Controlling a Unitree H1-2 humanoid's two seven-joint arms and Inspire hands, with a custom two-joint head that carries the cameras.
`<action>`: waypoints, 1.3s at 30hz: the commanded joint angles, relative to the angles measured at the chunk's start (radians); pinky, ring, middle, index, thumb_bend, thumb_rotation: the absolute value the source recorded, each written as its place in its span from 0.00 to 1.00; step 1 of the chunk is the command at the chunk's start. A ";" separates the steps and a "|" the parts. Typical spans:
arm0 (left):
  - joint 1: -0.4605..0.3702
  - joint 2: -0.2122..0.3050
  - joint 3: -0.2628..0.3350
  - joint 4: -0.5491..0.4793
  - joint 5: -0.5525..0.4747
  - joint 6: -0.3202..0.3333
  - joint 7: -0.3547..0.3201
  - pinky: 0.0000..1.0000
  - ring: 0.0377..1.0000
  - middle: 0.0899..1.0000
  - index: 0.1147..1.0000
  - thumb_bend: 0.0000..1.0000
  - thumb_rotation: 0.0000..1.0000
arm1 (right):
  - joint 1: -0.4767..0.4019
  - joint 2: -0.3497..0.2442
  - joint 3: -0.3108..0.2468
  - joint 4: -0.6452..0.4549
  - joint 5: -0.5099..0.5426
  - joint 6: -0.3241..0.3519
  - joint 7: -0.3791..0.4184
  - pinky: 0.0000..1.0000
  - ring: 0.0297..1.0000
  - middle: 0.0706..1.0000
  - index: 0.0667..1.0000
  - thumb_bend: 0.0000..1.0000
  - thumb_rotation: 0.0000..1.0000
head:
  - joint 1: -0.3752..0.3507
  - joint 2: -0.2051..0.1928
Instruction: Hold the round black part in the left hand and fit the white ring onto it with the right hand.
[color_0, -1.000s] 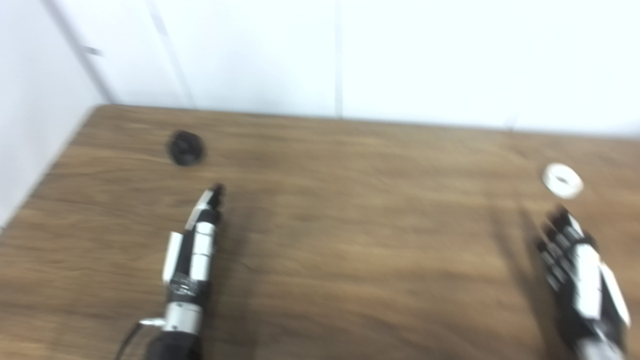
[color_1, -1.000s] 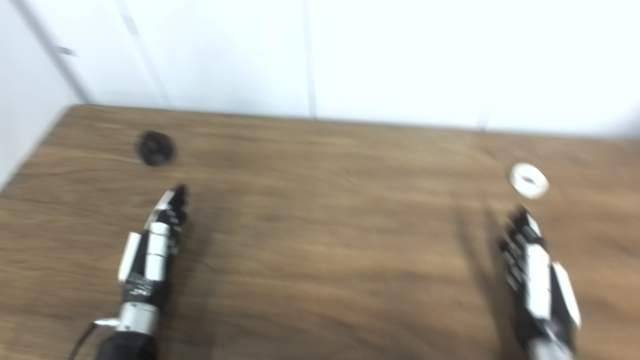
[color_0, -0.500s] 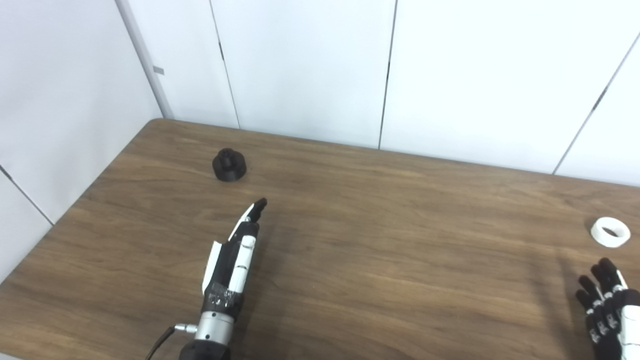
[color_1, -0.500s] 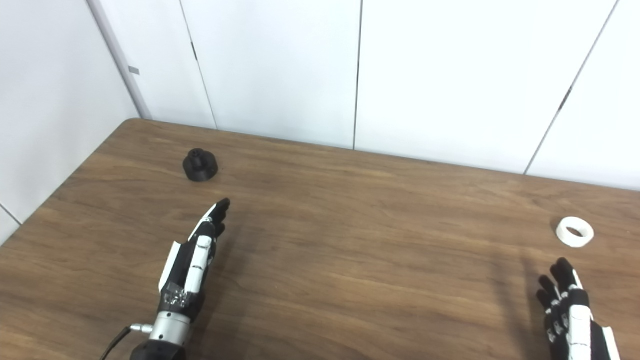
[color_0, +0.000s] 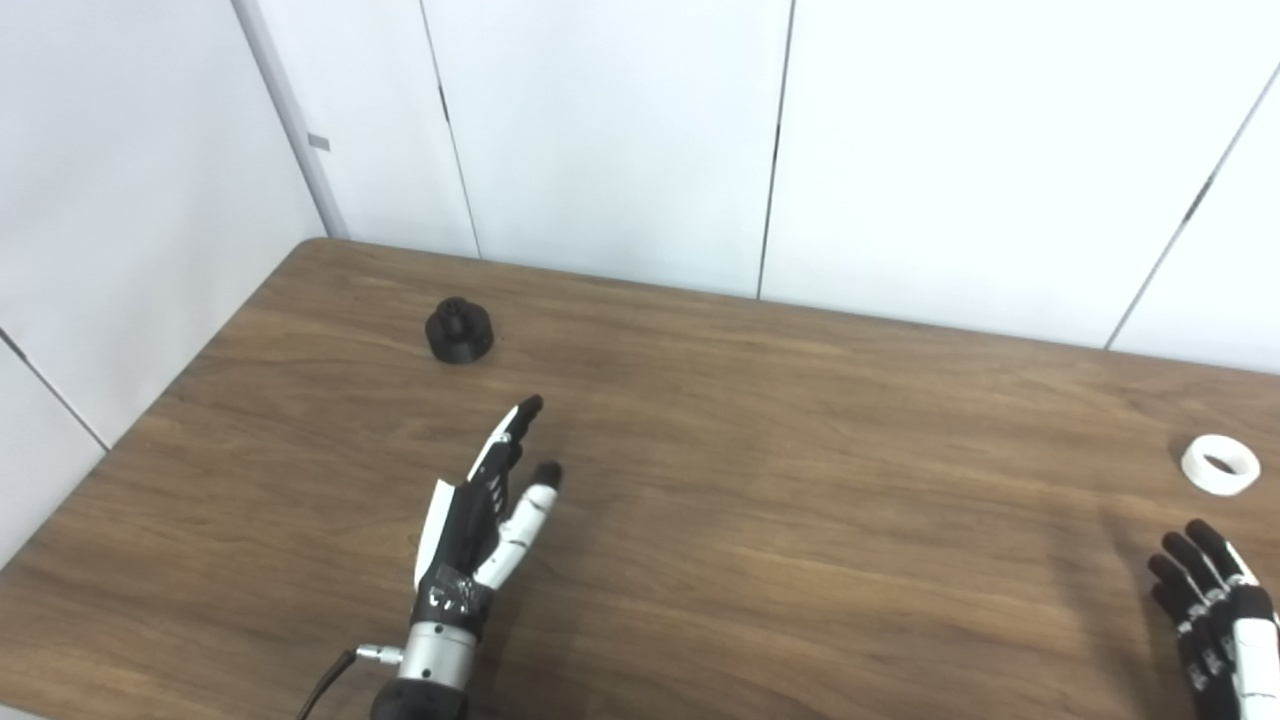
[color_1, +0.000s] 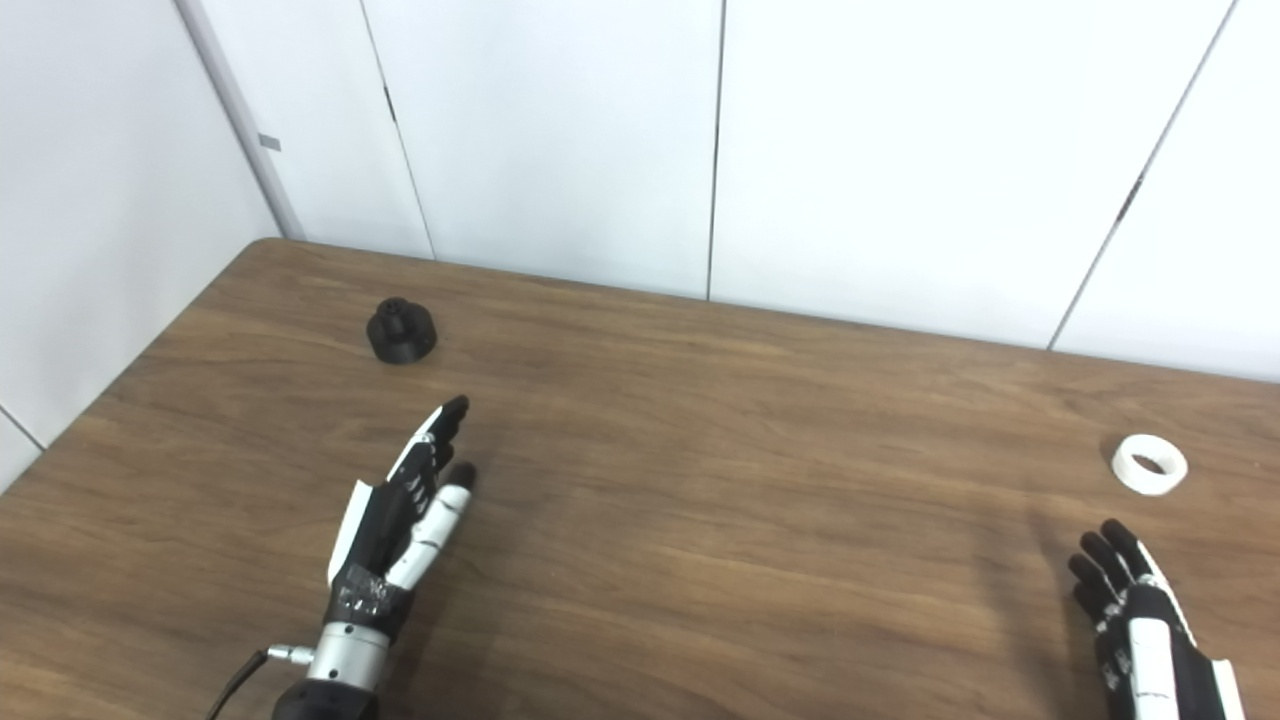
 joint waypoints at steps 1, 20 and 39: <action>0.042 -0.043 -0.006 -0.018 0.017 0.011 0.017 1.00 0.99 0.96 0.93 0.63 0.47 | 0.000 -0.009 -0.006 -0.009 0.002 -0.026 -0.003 0.92 0.89 0.88 0.88 0.58 0.88 | -0.004 0.002; -0.126 0.066 0.125 -0.183 0.150 0.264 0.051 1.00 0.96 0.92 0.90 0.86 0.38 | -0.001 -0.005 0.001 0.002 -0.007 -0.037 -0.005 0.95 0.89 0.89 0.88 0.62 0.85 | -0.004 0.002; -0.338 0.269 0.141 -0.018 0.307 0.452 0.036 1.00 1.00 0.97 0.89 1.00 0.41 | 0.000 0.002 0.002 -0.002 -0.008 -0.022 -0.013 0.96 0.89 0.88 0.88 0.61 0.83 | -0.006 0.010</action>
